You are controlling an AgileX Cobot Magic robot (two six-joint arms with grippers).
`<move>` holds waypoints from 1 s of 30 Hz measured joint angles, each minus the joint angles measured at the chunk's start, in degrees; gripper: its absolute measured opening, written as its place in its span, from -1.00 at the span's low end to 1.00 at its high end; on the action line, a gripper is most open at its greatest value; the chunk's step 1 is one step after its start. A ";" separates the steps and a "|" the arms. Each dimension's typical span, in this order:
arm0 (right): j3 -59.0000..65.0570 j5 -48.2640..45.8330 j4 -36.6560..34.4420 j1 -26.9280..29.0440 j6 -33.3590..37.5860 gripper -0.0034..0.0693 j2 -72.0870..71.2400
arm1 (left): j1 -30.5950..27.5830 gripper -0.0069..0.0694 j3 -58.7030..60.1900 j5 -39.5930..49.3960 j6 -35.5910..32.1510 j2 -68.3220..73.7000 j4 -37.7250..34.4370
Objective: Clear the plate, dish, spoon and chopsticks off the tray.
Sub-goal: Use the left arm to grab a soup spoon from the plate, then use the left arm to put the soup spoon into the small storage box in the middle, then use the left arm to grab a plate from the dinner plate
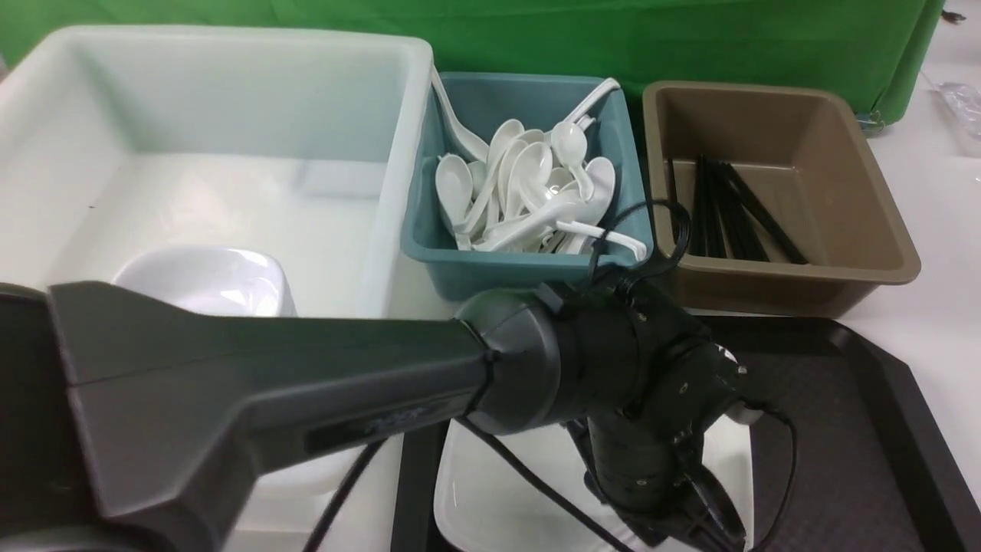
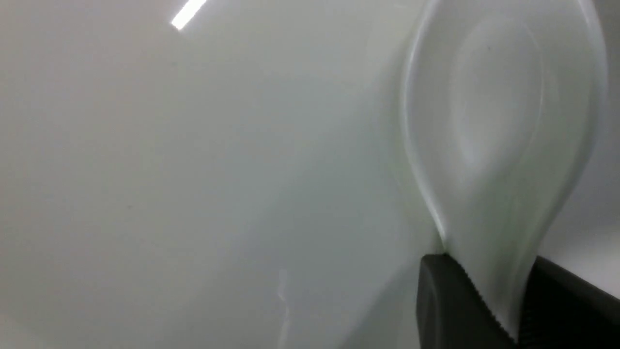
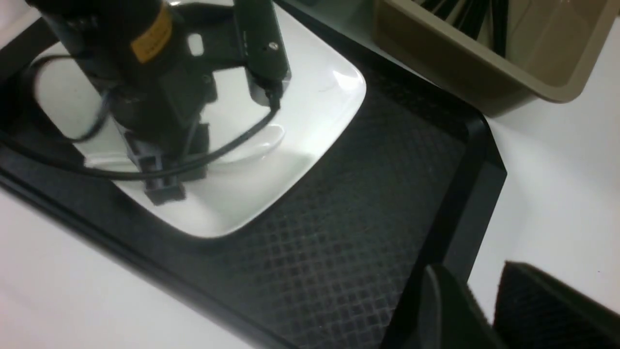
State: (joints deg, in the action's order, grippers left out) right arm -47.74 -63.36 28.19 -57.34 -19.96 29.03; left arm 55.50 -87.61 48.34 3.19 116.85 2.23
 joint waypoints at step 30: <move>0.00 2.34 -2.50 0.00 -3.27 -0.37 0.00 | -31.59 0.55 -21.13 -19.25 -9.55 3.54 -3.51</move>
State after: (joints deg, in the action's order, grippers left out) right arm -47.74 -61.02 25.69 -57.34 -23.23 29.03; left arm 23.91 -108.74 29.09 -6.36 120.39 -1.28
